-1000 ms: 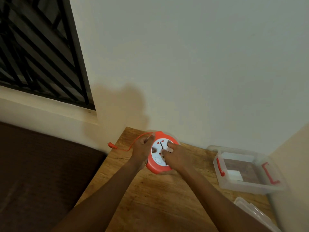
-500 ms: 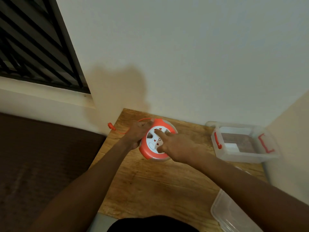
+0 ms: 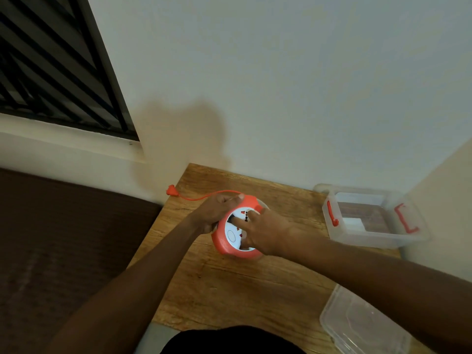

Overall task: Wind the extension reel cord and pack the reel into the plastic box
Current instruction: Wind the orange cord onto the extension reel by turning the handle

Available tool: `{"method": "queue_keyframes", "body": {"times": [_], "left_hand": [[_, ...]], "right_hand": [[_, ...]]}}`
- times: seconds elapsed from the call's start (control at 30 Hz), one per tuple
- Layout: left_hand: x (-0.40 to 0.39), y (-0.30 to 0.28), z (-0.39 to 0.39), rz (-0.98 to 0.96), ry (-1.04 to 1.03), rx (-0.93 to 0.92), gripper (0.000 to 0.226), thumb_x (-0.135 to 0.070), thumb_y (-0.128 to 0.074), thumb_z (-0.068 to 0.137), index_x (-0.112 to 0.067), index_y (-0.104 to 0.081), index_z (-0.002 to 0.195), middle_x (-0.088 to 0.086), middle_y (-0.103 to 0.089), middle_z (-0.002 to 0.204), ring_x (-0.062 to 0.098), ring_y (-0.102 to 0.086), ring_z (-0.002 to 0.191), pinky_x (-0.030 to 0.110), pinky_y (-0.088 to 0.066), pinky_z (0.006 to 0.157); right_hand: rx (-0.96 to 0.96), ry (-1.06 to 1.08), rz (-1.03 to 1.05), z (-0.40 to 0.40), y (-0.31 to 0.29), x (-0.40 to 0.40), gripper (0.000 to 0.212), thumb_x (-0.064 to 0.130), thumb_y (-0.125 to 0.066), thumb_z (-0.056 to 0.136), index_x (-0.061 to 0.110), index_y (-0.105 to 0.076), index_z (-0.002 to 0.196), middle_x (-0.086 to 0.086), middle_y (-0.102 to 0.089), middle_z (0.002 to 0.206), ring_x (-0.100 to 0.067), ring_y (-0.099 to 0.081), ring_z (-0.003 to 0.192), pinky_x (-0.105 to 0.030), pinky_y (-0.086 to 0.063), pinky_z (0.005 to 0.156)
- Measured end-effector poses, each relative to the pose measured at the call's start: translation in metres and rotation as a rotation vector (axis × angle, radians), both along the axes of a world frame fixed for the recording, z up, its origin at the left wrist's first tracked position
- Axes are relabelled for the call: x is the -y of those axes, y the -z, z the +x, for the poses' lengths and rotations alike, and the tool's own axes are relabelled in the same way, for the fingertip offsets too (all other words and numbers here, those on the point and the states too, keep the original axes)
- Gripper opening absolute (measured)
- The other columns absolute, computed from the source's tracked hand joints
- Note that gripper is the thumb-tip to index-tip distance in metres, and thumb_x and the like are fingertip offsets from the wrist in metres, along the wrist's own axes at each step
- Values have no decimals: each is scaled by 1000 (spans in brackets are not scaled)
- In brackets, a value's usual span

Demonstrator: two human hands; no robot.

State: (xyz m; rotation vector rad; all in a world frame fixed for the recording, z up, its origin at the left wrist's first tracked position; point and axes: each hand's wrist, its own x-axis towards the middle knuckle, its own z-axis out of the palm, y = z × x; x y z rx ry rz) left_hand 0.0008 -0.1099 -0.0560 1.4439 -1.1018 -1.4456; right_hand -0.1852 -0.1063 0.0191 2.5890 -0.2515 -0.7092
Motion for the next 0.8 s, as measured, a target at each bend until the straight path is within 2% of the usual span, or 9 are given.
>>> {"method": "queue_keyframes", "body": {"times": [0.07, 0.2, 0.27, 0.33, 0.4, 0.53, 0.63, 0.7, 0.8], "left_hand": [[1, 2, -4, -7, 10, 8, 51, -45, -65, 100, 6, -69, 105, 20, -70, 92, 35, -66, 78, 46, -54, 74], [-1, -3, -2, -19, 47, -18, 33, -47, -67, 97, -19, -78, 85, 7, -74, 82, 23, -69, 70, 34, -57, 66], [-1, -4, -2, -27, 18, -11, 33, -52, -69, 92, -23, -76, 77, 5, -75, 79, 20, -71, 68, 30, -58, 61], [1, -4, -2, -38, -5, 9, 38, -57, -71, 86, -20, -75, 80, 9, -75, 80, 21, -71, 66, 29, -59, 60], [1, -4, -2, -41, -16, 14, 40, -58, -72, 83, -19, -76, 81, 11, -75, 82, 21, -71, 67, 31, -59, 61], [-2, -2, 1, 4, 6, -5, 31, -48, -69, 95, -19, -81, 90, 10, -79, 89, 24, -74, 75, 32, -61, 65], [-1, -8, 5, 77, 111, 39, 45, -45, -67, 98, -1, -75, 105, 19, -74, 95, 33, -69, 81, 35, -58, 70], [-1, -14, 8, 93, 176, 85, 43, -44, -68, 97, -2, -75, 105, 17, -73, 91, 29, -68, 76, 33, -56, 66], [0, -19, 7, 27, 183, 187, 38, -42, -71, 93, -5, -75, 98, 8, -74, 79, 16, -66, 62, 28, -52, 58]], "right_hand": [[-45, -26, -36, 1, 0, -1, 54, 32, -59, 96, 38, -41, 146, -13, -17, 160, -43, -39, 132, -56, -39, 103], [-61, -136, -120, 8, -5, -2, 45, 36, -55, 97, 39, -47, 141, -17, -38, 148, -41, -47, 121, -52, -39, 100], [-43, -159, -127, 11, -9, 1, 42, 34, -57, 96, 37, -51, 138, -19, -50, 135, -39, -56, 109, -50, -44, 95], [-45, -161, -131, 12, -8, 3, 45, 31, -63, 94, 35, -50, 136, -22, -54, 130, -36, -61, 102, -49, -47, 92], [-46, -164, -133, 10, -5, 5, 51, 29, -68, 91, 34, -48, 138, -25, -54, 130, -37, -61, 106, -51, -48, 91], [-39, -194, -98, 11, -3, 7, 55, 28, -71, 88, 32, -49, 138, -24, -59, 126, -38, -62, 106, -51, -50, 87], [-55, -259, -68, 16, -4, 5, 59, 27, -73, 86, 32, -47, 139, -18, -66, 119, -37, -64, 104, -55, -49, 90], [-60, -284, -73, 19, -7, 5, 64, 24, -73, 85, 32, -43, 141, -15, -69, 113, -37, -64, 102, -58, -45, 94], [-30, -309, -56, 20, -12, 9, 60, 15, -69, 85, 33, -44, 137, -12, -70, 102, -35, -65, 95, -52, -43, 94]]}}
